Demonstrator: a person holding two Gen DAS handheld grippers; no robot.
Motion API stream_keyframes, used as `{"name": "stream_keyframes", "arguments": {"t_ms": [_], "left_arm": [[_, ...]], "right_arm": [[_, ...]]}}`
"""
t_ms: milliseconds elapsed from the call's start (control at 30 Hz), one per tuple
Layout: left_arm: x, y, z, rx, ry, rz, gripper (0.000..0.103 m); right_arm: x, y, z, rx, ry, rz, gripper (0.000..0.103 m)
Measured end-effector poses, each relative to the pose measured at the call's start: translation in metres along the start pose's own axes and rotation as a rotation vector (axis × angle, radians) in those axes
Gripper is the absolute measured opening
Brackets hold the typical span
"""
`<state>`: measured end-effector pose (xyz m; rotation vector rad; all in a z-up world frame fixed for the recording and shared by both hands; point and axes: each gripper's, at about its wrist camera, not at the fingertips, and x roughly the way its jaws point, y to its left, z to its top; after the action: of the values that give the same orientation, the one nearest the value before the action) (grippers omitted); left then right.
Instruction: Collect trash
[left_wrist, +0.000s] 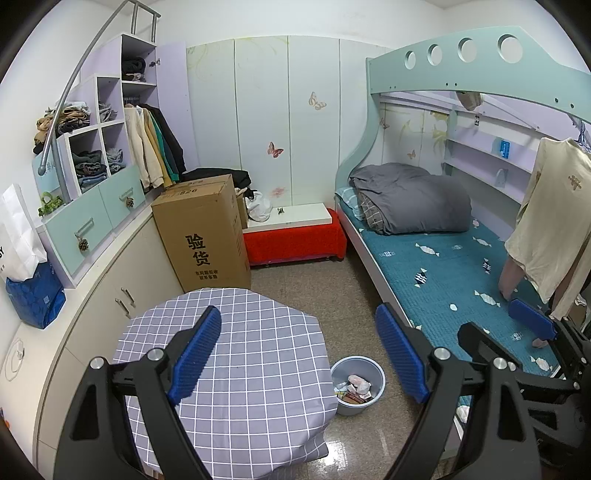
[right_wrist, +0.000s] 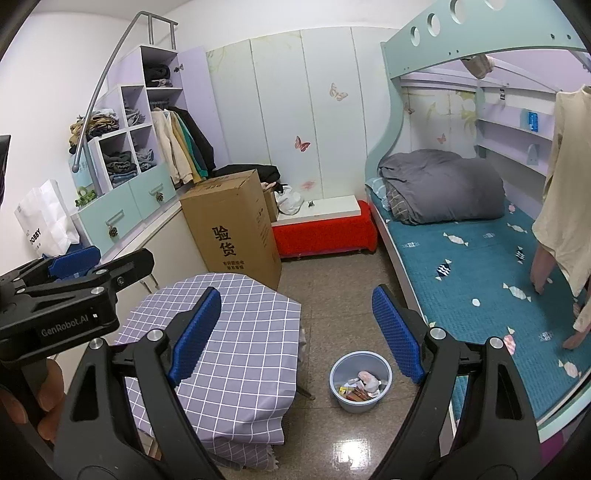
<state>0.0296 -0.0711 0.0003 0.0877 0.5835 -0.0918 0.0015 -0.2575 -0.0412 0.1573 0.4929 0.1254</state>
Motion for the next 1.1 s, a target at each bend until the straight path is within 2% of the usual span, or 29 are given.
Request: {"name": "stream_keyframes", "arguments": {"t_ms": [1100], "left_arm": [[0.011,0.001,0.001,0.016,0.003,0.002,0.084]], "right_arm": [[0.009,0.008,0.003,0.01,0.004,0.0,0.083]]}}
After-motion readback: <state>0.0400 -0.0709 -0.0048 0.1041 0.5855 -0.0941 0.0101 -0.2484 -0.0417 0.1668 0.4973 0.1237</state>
